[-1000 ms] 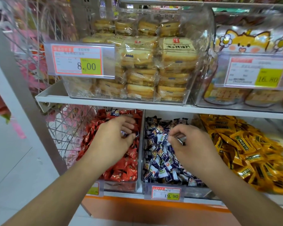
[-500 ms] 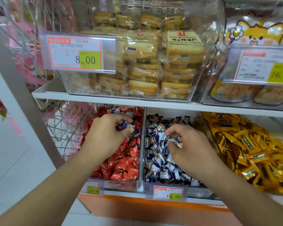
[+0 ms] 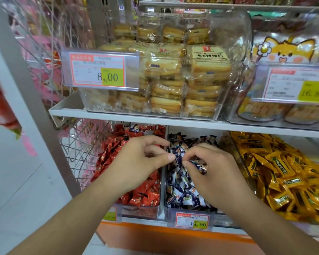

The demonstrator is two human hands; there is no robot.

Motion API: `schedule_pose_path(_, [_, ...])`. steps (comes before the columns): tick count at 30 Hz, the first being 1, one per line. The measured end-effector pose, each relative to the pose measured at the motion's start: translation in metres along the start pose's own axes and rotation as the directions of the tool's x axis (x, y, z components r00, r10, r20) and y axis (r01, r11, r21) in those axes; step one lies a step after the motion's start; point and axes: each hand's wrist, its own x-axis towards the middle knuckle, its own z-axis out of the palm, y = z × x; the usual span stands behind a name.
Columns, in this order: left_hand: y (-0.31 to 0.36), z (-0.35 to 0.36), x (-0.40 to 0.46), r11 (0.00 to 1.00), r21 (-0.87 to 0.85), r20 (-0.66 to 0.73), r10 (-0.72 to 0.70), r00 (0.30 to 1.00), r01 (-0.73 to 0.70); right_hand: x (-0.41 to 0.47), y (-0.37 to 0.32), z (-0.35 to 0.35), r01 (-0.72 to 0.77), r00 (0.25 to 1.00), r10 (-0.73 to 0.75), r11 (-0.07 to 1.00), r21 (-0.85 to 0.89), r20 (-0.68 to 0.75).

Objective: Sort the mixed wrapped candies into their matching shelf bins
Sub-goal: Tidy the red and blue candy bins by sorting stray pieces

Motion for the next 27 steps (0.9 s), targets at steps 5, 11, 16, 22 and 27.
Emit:
schedule_pose_path(5, [-0.026,-0.015,0.014,0.993,0.114,-0.175,0.004,0.985,0.016,0.001,0.008,-0.001,-0.11,0.993,0.111,0.994,-0.025,0.042])
schedule_pose_path(11, [-0.052,-0.02,0.019,0.852,0.522,-0.117,0.023,0.993,0.042,0.005,-0.003,0.004,-0.031,0.975,0.031,1.0,-0.003,0.219])
schedule_pose_path(16, [-0.056,-0.028,0.018,0.773,0.634,-0.108,0.07,0.992,0.015,0.006,-0.007,0.017,0.099,0.941,-0.098,0.995,0.012,0.324])
schedule_pose_path(22, [-0.055,-0.041,0.016,0.705,0.707,-0.074,-0.014,0.997,0.062,0.005,-0.005,0.019,0.084,0.944,-0.082,0.996,0.005,0.319])
schedule_pose_path(27, [-0.053,-0.029,0.021,0.654,0.748,-0.147,0.001,0.989,0.111,0.003,-0.006,0.021,0.068,0.948,-0.067,0.998,0.008,0.311])
